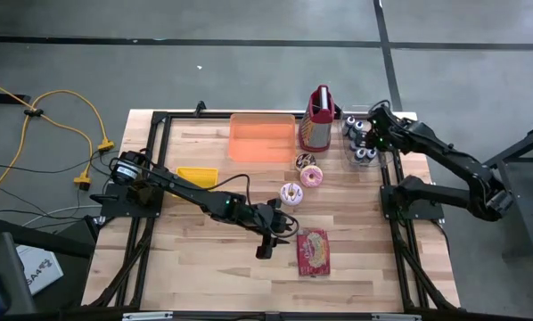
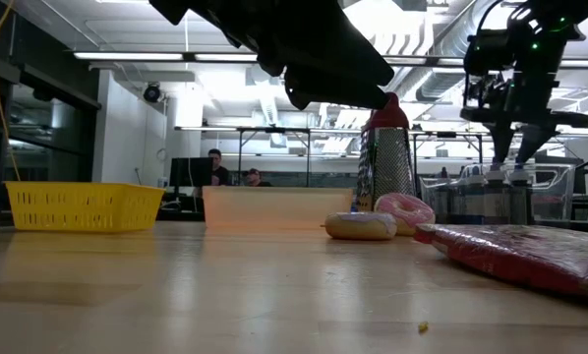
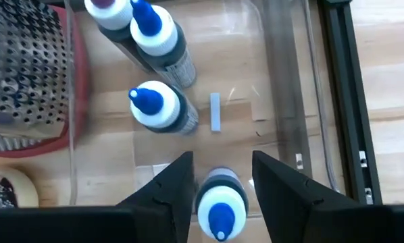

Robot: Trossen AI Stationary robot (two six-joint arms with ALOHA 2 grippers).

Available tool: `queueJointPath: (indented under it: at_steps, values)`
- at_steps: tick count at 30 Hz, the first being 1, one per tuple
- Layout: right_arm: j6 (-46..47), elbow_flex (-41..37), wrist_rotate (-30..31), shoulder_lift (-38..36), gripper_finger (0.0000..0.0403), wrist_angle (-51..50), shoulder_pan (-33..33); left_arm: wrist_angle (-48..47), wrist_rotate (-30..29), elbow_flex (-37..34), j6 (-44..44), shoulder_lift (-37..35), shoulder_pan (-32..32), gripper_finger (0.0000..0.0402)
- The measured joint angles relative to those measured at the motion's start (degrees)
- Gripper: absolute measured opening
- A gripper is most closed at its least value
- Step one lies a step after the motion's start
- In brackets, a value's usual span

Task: Pick & Place Food Item
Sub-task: Put the popcorn bag into the orange bin

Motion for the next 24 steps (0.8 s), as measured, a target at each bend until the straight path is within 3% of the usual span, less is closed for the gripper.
queueJointPath:
  at_steps: [15, 24]
  values:
    - [-3.10, -0.02, 4.56, -0.58, 0.0118, 5.56, 0.20, -0.02, 0.01, 0.00, 0.00, 0.00, 0.00, 0.0187]
    - [-8.58, -0.02, -4.42, -5.50, 0.0109, 6.63, 2.32, -0.02, 0.00, 0.00, 0.00, 0.00, 0.02, 0.0187]
